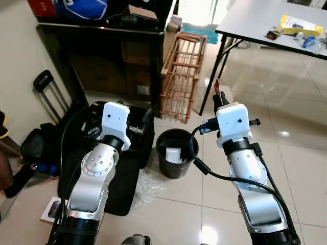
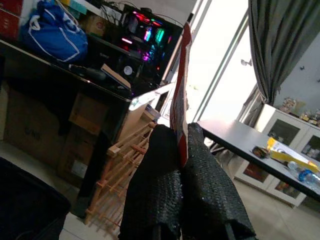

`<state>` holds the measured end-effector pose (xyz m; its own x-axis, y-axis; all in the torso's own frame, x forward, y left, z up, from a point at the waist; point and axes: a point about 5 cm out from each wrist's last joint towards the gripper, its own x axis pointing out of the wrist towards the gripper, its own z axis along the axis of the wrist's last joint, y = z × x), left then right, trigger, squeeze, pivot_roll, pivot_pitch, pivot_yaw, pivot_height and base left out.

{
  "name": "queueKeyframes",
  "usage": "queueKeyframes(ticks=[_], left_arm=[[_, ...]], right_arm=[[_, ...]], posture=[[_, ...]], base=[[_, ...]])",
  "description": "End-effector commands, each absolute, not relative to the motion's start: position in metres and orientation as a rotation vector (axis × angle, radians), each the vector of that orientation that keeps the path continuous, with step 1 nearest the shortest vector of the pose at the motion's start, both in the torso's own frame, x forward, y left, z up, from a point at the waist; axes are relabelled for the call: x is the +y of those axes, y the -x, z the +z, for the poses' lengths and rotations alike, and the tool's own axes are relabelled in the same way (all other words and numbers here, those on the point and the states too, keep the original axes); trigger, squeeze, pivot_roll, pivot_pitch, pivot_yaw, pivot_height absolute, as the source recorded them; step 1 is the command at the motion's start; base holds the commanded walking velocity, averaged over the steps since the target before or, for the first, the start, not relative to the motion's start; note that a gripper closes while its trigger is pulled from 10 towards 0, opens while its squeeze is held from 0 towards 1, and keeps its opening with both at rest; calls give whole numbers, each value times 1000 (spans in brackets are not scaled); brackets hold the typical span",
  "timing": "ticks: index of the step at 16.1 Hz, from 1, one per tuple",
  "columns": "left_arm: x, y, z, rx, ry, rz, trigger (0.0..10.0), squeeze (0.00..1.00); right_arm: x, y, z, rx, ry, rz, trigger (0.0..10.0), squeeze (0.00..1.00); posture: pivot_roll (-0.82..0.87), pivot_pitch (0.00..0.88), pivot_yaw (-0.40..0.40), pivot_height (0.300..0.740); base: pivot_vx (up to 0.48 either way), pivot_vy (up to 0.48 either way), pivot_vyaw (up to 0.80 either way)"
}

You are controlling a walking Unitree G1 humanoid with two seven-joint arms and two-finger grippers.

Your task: Picking trash to rubbish bin

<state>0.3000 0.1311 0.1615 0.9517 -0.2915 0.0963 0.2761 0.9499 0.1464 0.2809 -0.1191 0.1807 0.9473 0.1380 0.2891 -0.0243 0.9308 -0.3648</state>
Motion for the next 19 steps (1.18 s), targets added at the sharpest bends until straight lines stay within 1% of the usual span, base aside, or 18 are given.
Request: queueKeyframes(ticks=[1, 6, 18, 19], left_arm=[[129, -300, 164, -128, -140, -309, 10000, 0], [126, -298, 162, -124, -141, -325, 10000, 0], [123, -293, 156, -104, -153, -349, 10000, 0], [123, -293, 155, -106, -143, -348, 10000, 0]], right_arm=[[-121, -280, 179, -309, 364, 82, 10000, 0], [-120, -280, 177, -307, 365, 86, 10000, 0], [-116, -277, 174, -299, 374, 111, 10000, 0], [-115, -277, 174, -298, 374, 114, 10000, 0]], posture=[[24, 101, 18, 740], [23, 101, 19, 740], [23, 121, 13, 740], [23, 123, 12, 740]], base=[[307, 0, 0], [384, 0, 0], [474, 0, 0], [0, 0, 0]])
